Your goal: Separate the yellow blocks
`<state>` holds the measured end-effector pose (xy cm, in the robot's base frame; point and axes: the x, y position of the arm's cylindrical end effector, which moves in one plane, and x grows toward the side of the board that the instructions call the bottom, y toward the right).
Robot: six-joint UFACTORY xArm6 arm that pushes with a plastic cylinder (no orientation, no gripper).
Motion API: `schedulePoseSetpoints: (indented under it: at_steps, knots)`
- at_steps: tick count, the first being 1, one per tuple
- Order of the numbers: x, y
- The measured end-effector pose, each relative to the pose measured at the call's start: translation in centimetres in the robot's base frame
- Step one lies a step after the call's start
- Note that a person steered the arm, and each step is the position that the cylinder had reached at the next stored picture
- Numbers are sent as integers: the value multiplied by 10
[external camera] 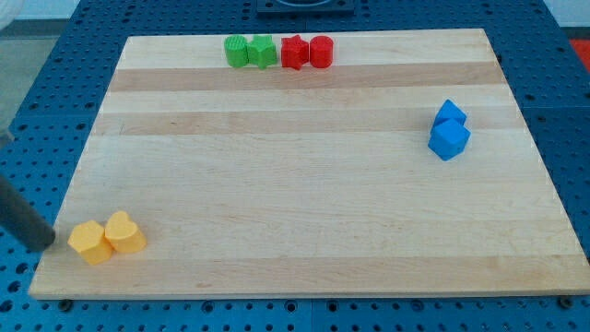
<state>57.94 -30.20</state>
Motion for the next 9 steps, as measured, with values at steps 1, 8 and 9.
schedulePoseSetpoints:
  at_steps: [1,8,9]
  knots:
    - [32,3]
    - [-43,115]
    - [0,91]
